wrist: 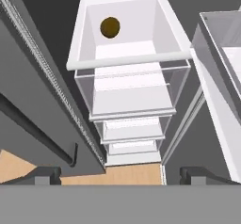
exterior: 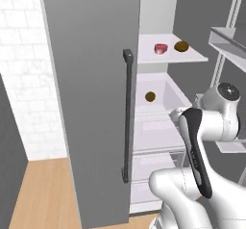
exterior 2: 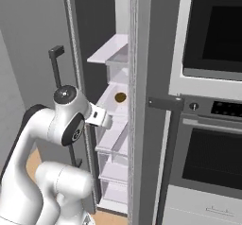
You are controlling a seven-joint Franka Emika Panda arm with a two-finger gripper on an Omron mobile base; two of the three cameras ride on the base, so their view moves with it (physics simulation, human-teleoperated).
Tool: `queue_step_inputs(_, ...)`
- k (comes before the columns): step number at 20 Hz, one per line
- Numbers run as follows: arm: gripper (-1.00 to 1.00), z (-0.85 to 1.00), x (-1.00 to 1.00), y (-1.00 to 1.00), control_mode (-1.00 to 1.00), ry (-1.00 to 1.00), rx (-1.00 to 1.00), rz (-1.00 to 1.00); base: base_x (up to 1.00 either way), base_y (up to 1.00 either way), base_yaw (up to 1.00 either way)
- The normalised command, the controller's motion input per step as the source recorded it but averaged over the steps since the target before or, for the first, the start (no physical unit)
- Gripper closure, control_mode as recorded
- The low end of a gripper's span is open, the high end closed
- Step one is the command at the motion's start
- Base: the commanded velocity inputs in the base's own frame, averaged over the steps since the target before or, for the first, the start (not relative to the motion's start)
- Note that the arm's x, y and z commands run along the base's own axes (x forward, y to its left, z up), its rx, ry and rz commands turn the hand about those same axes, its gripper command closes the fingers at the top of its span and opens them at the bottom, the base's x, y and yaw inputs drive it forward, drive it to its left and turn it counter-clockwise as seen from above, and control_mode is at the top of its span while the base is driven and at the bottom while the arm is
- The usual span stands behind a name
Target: Place one avocado and one steak in each tupperware on the nearby counter, to pack two identical lunches.
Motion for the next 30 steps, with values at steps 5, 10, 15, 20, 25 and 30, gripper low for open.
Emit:
queue_step_inputs(5,-1.0,0.0,0.0,0.0,1.0,0.0,0.0,0.0,0.42,-0.15,-0.01)
queue_step_inputs(10,-1.0,0.0,0.0,0.0,1.0,0.0,0.0,0.0,0.56,-0.12,0.0)
queue_step_inputs(15,-1.0,0.0,0.26,-0.01,-1.0,0.0,0.0,0.0,0.16,-0.06,0.0)
queue_step_inputs(20,-1.0,-0.24,0.42,0.05,-1.0,0.03,0.01,0.0,0.0,0.0,0.0)
queue_step_inputs(25,-1.0,-0.12,0.69,0.03,-1.0,0.06,0.08,-0.02,0.0,0.0,0.0)
queue_step_inputs(30,-1.0,0.15,0.61,0.01,-1.0,0.05,0.05,-0.01,0.0,0.0,0.0)
